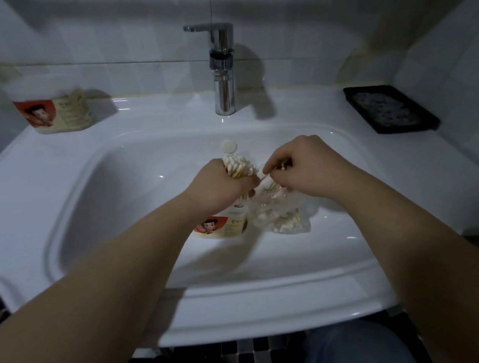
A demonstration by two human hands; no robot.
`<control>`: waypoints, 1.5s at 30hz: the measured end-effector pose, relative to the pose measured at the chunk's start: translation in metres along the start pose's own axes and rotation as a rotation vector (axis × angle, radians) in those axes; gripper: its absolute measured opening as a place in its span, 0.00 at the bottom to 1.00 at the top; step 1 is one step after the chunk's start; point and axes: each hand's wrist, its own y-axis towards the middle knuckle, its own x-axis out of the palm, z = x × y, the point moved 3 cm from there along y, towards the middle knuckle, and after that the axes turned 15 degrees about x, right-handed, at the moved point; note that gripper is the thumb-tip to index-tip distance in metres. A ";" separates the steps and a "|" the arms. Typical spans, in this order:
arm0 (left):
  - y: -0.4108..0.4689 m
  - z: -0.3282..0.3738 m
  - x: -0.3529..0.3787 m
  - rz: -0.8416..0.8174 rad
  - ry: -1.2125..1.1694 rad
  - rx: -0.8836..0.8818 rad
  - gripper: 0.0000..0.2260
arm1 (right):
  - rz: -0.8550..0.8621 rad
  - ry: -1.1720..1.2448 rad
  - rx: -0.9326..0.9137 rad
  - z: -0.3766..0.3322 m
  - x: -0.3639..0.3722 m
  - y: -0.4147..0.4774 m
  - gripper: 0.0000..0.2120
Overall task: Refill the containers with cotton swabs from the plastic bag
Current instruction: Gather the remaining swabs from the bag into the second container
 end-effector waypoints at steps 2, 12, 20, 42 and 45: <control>0.001 0.001 -0.001 0.034 -0.036 -0.003 0.06 | 0.055 0.028 -0.010 0.001 -0.003 0.001 0.09; 0.001 0.005 -0.001 0.144 -0.134 -0.022 0.05 | 0.127 0.225 0.005 0.003 -0.006 0.003 0.05; 0.000 0.007 0.000 0.183 -0.336 -0.042 0.09 | 0.027 0.716 0.113 0.004 -0.006 0.004 0.03; 0.001 0.003 -0.008 0.281 -0.483 -0.181 0.06 | 0.095 0.433 0.171 0.008 -0.006 0.009 0.16; 0.000 0.003 -0.007 0.273 -0.530 -0.178 0.05 | 0.006 0.290 0.135 0.003 -0.001 0.003 0.16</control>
